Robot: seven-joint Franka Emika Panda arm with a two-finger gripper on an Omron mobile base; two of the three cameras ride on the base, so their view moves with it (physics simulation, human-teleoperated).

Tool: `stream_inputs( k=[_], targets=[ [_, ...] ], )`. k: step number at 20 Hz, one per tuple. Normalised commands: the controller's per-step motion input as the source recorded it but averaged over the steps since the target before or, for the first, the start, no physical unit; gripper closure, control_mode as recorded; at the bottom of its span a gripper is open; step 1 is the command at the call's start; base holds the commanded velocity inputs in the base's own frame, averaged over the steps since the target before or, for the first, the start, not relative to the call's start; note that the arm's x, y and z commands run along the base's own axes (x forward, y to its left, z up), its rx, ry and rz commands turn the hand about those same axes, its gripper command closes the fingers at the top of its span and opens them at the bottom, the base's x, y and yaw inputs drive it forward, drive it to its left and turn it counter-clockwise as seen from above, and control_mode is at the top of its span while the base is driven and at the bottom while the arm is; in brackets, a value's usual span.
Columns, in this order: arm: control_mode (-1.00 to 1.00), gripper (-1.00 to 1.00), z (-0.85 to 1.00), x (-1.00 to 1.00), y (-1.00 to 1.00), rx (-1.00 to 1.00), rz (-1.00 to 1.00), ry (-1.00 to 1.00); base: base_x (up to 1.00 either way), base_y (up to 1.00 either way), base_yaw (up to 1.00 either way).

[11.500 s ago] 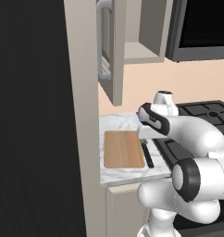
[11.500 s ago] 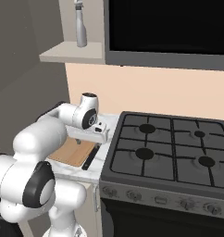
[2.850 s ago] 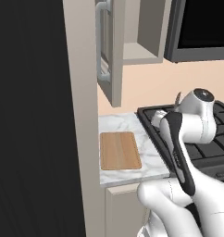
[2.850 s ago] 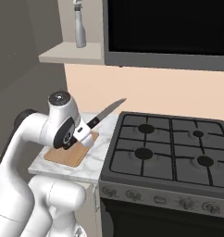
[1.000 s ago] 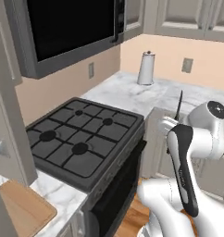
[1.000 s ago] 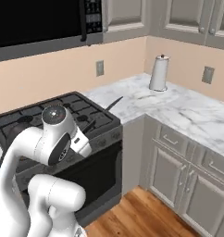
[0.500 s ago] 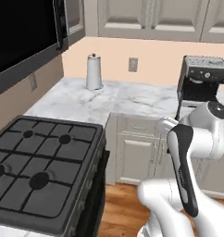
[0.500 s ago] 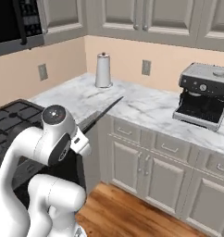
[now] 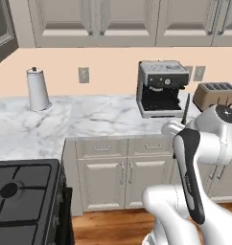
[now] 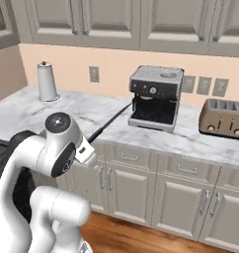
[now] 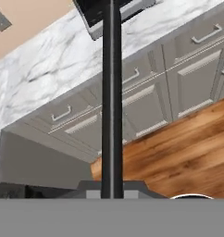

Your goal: Move the cutting board and knife to the sink. Then move spray from the cabinet to the counter.

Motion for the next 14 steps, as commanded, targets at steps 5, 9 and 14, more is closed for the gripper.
stream_inputs(
  k=[5, 9, 14],
  targets=[
    [1.00, 1.00, 0.00, 0.00, 0.00, 0.00, 0.00, 0.00, 0.54, -0.62, -0.46],
    [1.00, 1.00, 0.00, 0.00, 0.00, 0.00, 0.00, 0.00, 0.53, -0.71, -0.45],
    [1.00, 1.00, 0.00, 0.00, 0.00, 0.00, 0.00, 0.00, 0.50, -0.69, -0.45]
  ],
)
